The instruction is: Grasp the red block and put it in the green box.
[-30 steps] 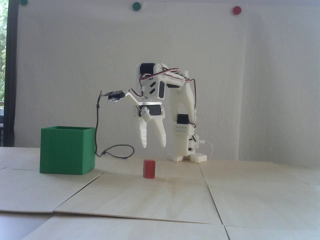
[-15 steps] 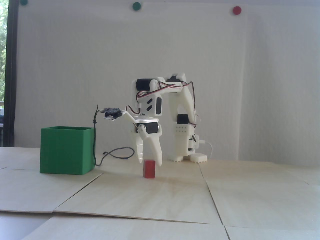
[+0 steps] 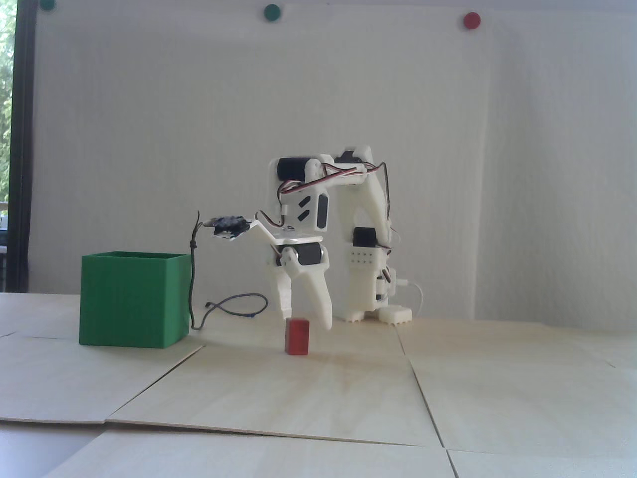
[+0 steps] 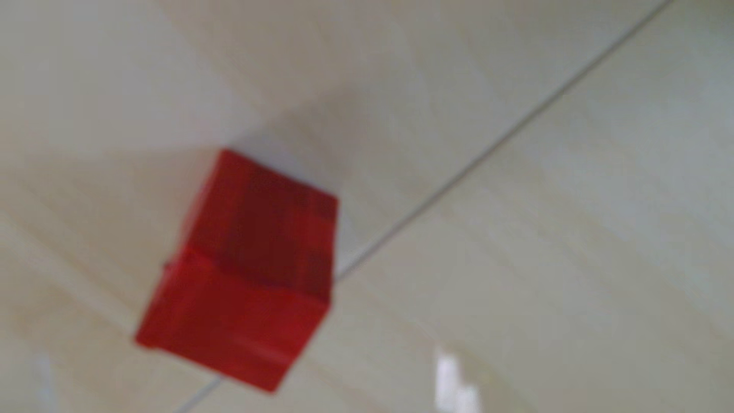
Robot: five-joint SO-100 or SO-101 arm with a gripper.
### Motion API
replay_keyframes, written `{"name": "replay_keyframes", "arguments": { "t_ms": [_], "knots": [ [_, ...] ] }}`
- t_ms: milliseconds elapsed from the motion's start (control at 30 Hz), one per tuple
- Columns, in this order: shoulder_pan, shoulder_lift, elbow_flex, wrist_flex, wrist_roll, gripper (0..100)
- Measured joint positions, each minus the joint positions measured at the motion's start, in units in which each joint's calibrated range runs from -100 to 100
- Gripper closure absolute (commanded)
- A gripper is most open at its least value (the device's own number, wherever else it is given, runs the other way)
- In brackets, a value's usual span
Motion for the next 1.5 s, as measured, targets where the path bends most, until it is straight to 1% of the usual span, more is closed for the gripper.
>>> {"name": "replay_keyframes", "arguments": {
  "t_ms": [167,500,767,1233,1300,1400,1467,1500],
  "knots": [
    [0.0,0.0,0.0,-2.7,0.0,66],
    [0.8,0.1,0.0,-4.5,0.0,66],
    [1.6,5.1,0.0,-4.6,0.0,66],
    [1.7,5.5,-0.1,-4.7,0.0,67],
    [1.7,5.5,-0.1,-4.7,0.0,71],
    [1.7,5.5,-0.1,-4.7,0.0,83],
    [1.7,5.5,-0.1,-4.6,0.0,86],
    [1.7,5.5,-0.2,-4.1,0.0,85]
  ]
}}
